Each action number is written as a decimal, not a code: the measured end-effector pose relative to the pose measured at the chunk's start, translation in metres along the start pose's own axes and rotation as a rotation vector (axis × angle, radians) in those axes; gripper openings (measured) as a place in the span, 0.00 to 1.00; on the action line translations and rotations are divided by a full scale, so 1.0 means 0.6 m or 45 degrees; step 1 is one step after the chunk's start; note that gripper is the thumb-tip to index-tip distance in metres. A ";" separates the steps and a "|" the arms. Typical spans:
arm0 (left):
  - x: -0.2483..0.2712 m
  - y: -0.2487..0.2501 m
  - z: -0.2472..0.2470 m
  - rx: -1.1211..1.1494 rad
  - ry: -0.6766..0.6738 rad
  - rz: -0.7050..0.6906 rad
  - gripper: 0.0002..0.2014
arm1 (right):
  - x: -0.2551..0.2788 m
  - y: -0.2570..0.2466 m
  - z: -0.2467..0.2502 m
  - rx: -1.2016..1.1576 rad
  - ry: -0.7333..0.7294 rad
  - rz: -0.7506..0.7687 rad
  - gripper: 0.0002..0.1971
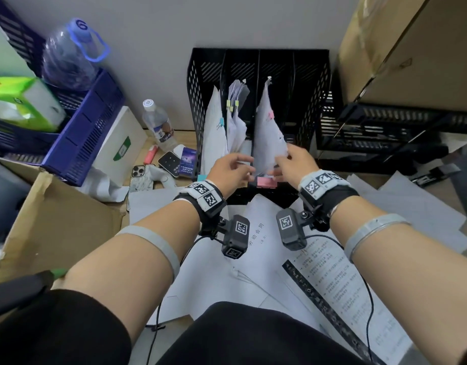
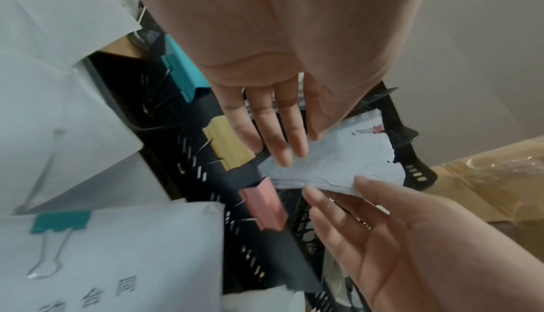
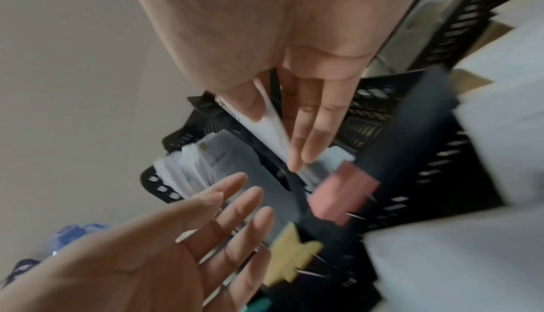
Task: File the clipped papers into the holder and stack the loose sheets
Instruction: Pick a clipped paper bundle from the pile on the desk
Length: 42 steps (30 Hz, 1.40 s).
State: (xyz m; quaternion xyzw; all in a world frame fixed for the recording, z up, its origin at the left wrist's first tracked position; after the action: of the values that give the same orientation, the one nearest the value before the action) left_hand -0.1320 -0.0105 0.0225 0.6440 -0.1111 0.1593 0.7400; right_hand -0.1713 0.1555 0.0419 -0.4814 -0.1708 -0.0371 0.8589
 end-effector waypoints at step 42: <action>0.087 -0.171 0.183 -0.701 0.096 0.100 0.12 | 0.157 0.212 -0.078 0.529 -0.018 -0.348 0.37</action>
State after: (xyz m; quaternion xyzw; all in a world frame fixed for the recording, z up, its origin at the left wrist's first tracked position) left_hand -0.0403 -0.1265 -0.0364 0.4076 -0.1473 0.1757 0.8839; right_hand -0.0415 0.1937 -0.0532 -0.2671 -0.2444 -0.1135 0.9252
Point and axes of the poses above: each hand's wrist, its own x-axis away from the middle knuckle, its own z-axis out of the back of the hand, y = z × x, the point moved 4 cm from there along -x, towards the middle knuckle, and after that the axes turned 1 degree about x, right-handed, at the moved point
